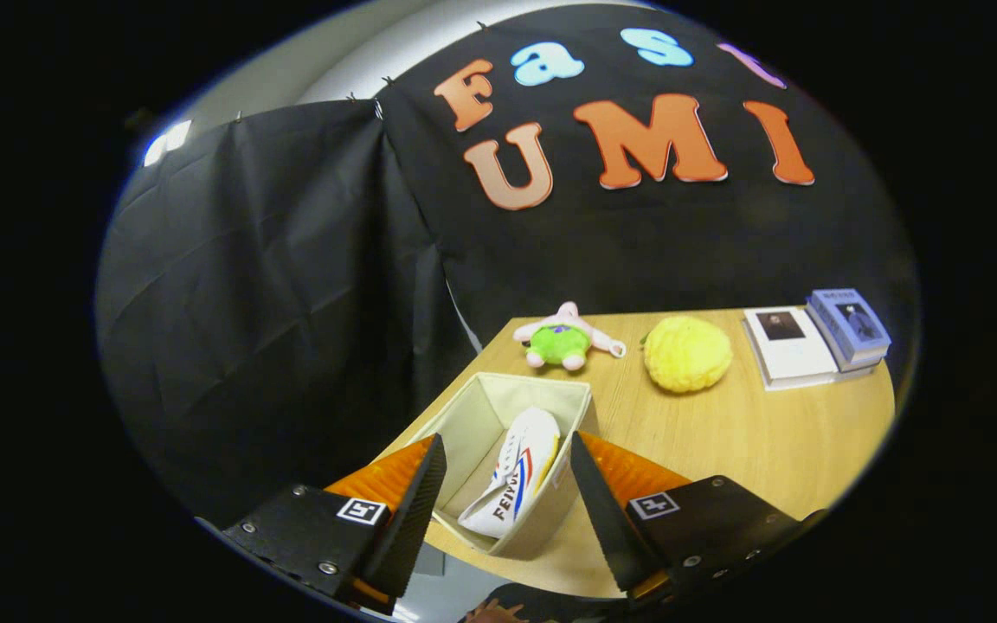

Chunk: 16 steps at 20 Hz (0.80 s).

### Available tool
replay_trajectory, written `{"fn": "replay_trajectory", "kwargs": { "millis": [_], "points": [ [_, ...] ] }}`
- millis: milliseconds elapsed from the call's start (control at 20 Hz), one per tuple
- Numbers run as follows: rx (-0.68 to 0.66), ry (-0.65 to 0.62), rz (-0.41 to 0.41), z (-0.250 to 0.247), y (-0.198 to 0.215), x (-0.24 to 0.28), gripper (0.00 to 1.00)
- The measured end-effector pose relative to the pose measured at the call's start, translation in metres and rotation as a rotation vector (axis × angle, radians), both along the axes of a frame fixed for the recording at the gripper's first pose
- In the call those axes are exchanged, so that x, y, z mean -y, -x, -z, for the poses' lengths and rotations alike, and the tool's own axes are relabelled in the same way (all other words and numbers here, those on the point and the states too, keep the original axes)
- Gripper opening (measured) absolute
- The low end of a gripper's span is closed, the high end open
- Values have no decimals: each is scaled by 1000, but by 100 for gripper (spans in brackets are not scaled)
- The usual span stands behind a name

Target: Open the storage box then place both shoes into the box .Put the left shoe in first, then the right shoe, with the right side of both shoes facing outward in a uniform manner.

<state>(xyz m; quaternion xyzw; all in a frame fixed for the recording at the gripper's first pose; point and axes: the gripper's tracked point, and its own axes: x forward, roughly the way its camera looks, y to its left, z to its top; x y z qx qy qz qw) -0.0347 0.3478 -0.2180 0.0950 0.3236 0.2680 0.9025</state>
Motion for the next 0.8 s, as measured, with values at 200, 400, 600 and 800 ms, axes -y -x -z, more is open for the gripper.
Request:
{"fn": "replay_trajectory", "kwargs": {
  "millis": [200, 400, 600, 800],
  "points": [
    [156, -63, 24, -44, 14, 51, 93],
    [248, -27, 125, -65, 4, 130, 95],
    [314, -18, 227, -87, 0, 194, 96],
    [424, 48, 283, -119, 3, 241, 96]
  ]
}}
